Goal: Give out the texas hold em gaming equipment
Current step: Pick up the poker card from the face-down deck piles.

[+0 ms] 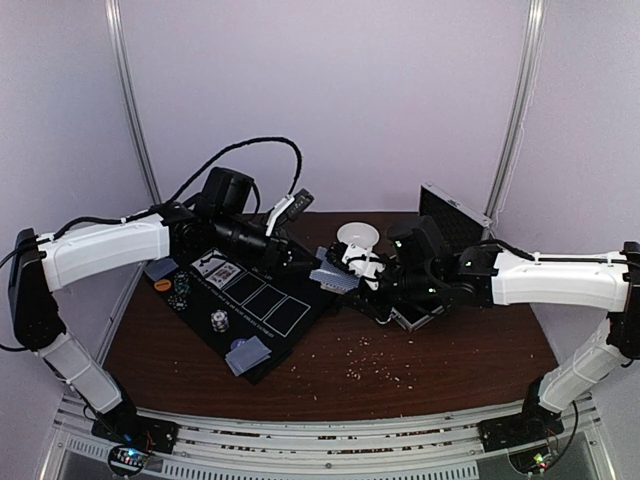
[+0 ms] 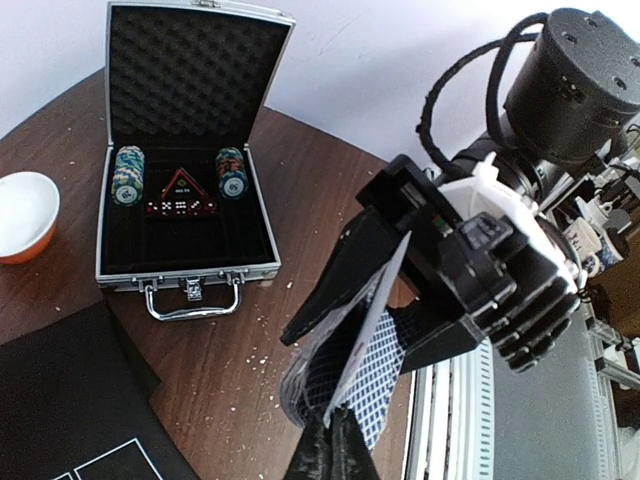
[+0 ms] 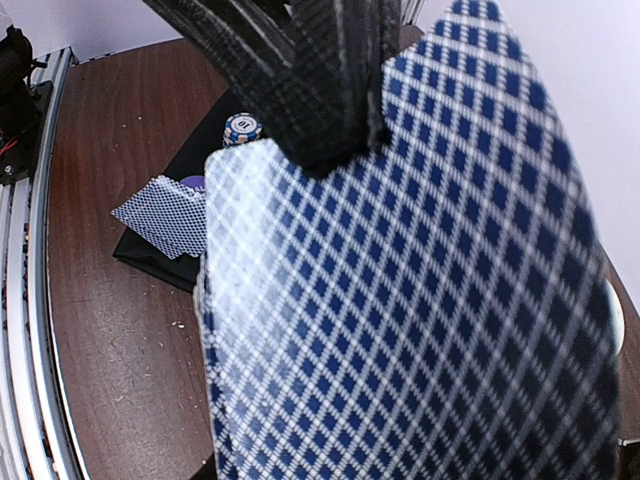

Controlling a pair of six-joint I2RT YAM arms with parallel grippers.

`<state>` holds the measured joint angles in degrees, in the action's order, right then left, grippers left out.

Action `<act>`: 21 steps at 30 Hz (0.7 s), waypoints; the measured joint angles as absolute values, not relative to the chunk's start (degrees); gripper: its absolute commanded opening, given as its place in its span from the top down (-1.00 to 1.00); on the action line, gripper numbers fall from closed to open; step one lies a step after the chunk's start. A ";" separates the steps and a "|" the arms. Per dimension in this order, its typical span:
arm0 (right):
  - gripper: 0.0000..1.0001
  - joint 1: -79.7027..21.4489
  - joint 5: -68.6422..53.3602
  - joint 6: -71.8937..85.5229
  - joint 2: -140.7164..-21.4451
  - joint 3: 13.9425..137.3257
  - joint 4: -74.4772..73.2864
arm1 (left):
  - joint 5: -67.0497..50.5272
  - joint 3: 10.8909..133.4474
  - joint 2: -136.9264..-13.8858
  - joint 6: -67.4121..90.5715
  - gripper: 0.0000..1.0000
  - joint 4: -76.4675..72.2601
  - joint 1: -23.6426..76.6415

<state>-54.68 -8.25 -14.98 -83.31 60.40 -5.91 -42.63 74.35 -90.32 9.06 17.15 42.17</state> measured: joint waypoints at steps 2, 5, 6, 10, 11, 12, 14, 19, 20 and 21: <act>0.22 -54.68 -8.25 -14.98 -83.31 60.40 -5.91 | -42.68 74.35 -90.30 8.71 1.00 17.12 42.19; 0.23 -54.68 -8.23 -14.96 -83.31 60.40 -5.91 | -42.65 74.35 -89.97 8.29 1.00 17.28 42.19; 0.23 -54.68 -8.21 -14.98 -83.31 60.40 -5.91 | -42.65 74.35 -89.23 7.57 1.00 17.78 42.19; 0.23 -54.65 -8.14 -14.98 -83.31 60.38 -5.89 | -42.72 74.35 -88.40 6.55 1.00 18.50 41.98; 0.23 -54.65 -8.12 -14.98 -83.31 60.38 -5.89 | -42.85 74.35 -88.05 6.24 1.00 18.59 41.85; 0.23 -54.65 -8.12 -14.96 -83.31 60.38 -5.89 | -43.11 74.35 -87.61 5.87 1.00 18.79 41.56; 0.23 -54.65 -8.10 -14.87 -83.31 60.31 -5.87 | -43.79 74.35 -86.54 5.26 1.00 19.25 40.73; 0.23 -54.57 -8.03 -14.81 -83.29 59.42 -5.85 | -44.95 74.35 -84.01 4.12 1.00 20.10 37.10; 0.23 -54.50 -8.01 -14.81 -83.31 59.29 -5.85 | -45.19 74.35 -83.40 3.81 1.00 20.43 36.07; 0.23 -54.48 -8.01 -14.81 -83.29 59.27 -5.85 | -45.28 74.37 -82.76 3.38 1.00 20.97 34.96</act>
